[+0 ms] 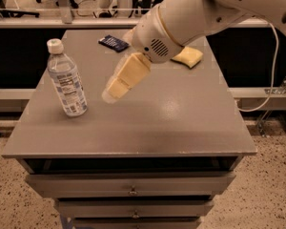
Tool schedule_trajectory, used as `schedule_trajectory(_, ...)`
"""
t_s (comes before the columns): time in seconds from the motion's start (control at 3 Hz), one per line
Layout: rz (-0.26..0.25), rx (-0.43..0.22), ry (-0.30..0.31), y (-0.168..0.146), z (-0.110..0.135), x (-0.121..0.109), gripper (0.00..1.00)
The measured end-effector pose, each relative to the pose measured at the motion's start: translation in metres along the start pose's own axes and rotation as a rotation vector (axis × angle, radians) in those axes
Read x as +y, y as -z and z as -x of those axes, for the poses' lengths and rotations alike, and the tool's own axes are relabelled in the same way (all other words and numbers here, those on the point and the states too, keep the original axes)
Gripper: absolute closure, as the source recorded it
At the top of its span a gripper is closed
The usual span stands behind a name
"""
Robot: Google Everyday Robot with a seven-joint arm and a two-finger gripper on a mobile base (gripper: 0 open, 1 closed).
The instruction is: Knock blue plastic bottle over
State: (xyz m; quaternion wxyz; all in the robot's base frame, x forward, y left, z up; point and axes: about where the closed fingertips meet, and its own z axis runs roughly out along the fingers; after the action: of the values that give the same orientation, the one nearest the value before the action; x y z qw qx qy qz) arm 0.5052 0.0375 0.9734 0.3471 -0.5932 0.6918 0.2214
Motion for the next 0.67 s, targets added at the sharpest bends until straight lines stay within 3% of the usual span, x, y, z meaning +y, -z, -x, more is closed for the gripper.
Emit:
schedule_trajectory(0.33, 0.000, 0.000, 0.000, 0.000, 0.000, 0.000, 0.00)
schedule_trajectory(0.67, 0.007, -0.056, 0.015, -0.020, 0.010, -0.004, 0.00)
